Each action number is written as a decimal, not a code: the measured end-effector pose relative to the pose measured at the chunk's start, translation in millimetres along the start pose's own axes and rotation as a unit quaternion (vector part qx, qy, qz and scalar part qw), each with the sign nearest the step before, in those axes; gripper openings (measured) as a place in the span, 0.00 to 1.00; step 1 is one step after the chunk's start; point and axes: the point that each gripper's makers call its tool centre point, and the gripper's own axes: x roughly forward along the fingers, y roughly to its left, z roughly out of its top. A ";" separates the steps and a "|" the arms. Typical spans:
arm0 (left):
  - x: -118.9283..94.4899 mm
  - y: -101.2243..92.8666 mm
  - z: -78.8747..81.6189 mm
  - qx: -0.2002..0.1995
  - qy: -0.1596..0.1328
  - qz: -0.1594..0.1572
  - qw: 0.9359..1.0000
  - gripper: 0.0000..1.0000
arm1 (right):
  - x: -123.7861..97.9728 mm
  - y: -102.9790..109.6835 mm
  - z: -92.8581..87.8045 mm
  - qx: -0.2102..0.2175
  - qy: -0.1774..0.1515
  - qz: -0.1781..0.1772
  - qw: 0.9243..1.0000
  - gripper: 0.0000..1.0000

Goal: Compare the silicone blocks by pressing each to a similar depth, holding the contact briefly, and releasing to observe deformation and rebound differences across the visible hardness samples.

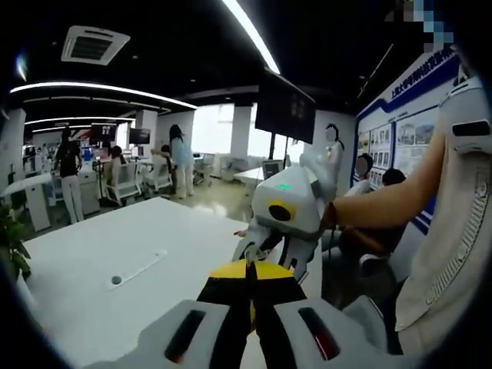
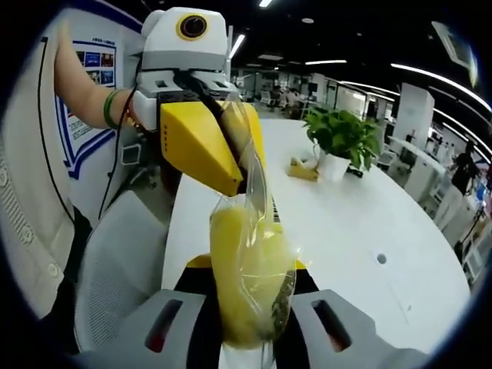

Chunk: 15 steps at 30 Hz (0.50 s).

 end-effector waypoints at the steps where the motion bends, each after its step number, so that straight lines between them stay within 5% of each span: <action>1: 0.1 -0.7 0.1 0.001 0.001 0.000 1.000 0.00 | 0.1 0.6 -0.1 0.000 0.000 0.000 1.000 0.14; 15: -0.4 -3.0 0.2 0.006 0.002 0.002 1.000 0.00 | -2.9 4.5 -0.9 0.001 0.001 0.004 1.000 0.14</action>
